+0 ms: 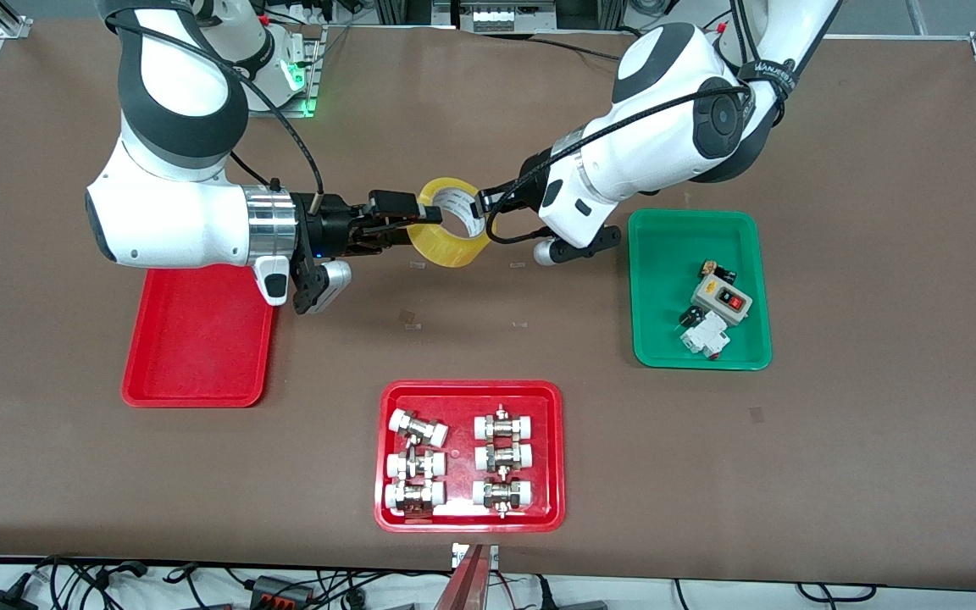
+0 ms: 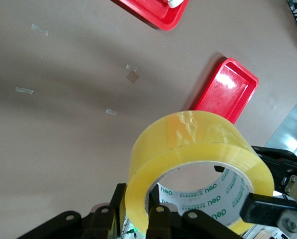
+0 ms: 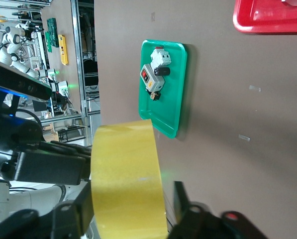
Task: Left arm passes tape to right arm into tray
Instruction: 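Open the left gripper and withdraw it while the right gripper holds tape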
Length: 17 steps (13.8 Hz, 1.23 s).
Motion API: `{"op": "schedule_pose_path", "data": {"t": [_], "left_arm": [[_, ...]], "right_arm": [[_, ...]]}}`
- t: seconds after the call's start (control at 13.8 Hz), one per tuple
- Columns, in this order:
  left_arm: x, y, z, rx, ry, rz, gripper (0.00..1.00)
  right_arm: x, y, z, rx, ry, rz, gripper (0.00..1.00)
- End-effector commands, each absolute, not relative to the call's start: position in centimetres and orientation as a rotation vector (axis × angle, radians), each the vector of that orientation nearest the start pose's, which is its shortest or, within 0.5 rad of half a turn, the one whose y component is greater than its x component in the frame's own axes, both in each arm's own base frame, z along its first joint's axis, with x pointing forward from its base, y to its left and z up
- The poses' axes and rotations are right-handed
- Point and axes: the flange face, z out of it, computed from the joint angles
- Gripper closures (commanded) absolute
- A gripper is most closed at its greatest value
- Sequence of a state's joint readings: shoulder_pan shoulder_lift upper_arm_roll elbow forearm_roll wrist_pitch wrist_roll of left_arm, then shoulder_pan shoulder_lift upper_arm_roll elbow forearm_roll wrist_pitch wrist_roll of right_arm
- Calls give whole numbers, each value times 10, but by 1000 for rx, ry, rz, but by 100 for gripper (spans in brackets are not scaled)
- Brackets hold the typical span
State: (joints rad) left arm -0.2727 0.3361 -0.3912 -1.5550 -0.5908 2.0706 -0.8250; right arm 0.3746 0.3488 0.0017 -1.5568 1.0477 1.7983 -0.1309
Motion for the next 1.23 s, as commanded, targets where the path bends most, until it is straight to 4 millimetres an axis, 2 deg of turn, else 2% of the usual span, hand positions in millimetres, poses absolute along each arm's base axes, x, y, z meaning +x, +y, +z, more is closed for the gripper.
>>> {"op": "schedule_pose_path", "data": {"t": [0.0,0.22,0.29,0.36,0.43,0.58,0.65,0.87,1.01,1.08,1.16], "left_arm": [[537,-414,508,2399,542,-418,92],[537,-414,509,2398,544,-418,92],[537,-413,510,2399,544,-419,88],[537,-412,513,2397,546,-414,64],[538,-409,515,2397,549,-407,30],[533,-403,522,2420,538,-375,5],[531,-395,527,2444,537,-340,0],[539,-346,533,2560,559,-260,0],[557,-288,542,2625,611,-223,0],[560,-267,548,2638,596,-220,0],[561,-248,554,2655,586,-220,0]], "right_arm": [[595,316,480,-2117,-215,247,53],[595,315,480,-2119,-216,242,58],[595,316,479,-2118,-215,246,58],[595,315,480,-2119,-217,244,58],[595,315,480,-2119,-217,244,58],[595,315,480,-2118,-217,244,58],[595,315,480,-2119,-218,242,58],[596,314,479,-2118,-229,235,59],[599,308,467,-2123,-245,236,59],[605,303,451,-2131,-231,248,59],[610,293,444,-2135,-215,246,59]]}}
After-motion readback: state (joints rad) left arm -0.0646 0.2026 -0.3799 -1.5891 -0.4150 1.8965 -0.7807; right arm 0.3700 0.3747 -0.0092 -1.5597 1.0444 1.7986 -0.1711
